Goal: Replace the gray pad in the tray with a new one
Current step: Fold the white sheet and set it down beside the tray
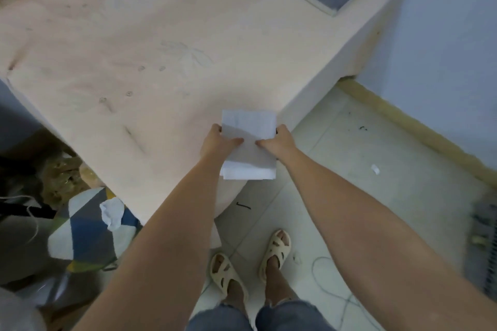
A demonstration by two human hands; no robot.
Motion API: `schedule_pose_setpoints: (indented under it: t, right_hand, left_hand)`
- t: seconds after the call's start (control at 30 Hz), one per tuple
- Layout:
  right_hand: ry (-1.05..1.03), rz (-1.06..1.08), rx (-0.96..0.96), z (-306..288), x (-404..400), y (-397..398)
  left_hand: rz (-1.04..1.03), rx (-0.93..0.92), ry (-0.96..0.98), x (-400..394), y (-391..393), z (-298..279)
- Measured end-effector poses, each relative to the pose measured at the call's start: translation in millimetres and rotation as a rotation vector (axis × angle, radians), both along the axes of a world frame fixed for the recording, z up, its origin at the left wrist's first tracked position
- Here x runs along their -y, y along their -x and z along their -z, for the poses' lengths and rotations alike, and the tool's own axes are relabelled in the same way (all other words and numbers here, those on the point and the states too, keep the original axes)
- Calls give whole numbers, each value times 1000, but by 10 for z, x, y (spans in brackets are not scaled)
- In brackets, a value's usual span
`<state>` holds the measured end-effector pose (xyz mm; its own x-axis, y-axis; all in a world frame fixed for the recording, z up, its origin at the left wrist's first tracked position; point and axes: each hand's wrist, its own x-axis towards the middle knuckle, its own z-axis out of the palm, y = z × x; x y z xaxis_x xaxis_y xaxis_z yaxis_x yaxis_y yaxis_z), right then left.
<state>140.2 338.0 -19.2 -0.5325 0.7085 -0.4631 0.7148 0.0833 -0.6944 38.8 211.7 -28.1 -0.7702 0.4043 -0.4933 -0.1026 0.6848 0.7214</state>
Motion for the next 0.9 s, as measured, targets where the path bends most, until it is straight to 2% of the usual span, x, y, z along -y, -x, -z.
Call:
schedule_pose_setpoints:
  t: [0.33, 0.63, 0.77, 0.9]
  right_hand:
    - [62, 117, -83, 9, -872, -543]
    - [108, 147, -84, 38, -1606, -958]
    - [112, 175, -89, 18, -1894, -1130]
    - [144, 233, -109, 0, -2138, -1318]
  left_hand:
    - [150, -44, 32, -930, -427, -129]
    - [185, -51, 74, -1824, -814, -187]
    - [106, 62, 32, -2184, -1021, -230]
    - [249, -2, 137, -2453, -1183, -267]
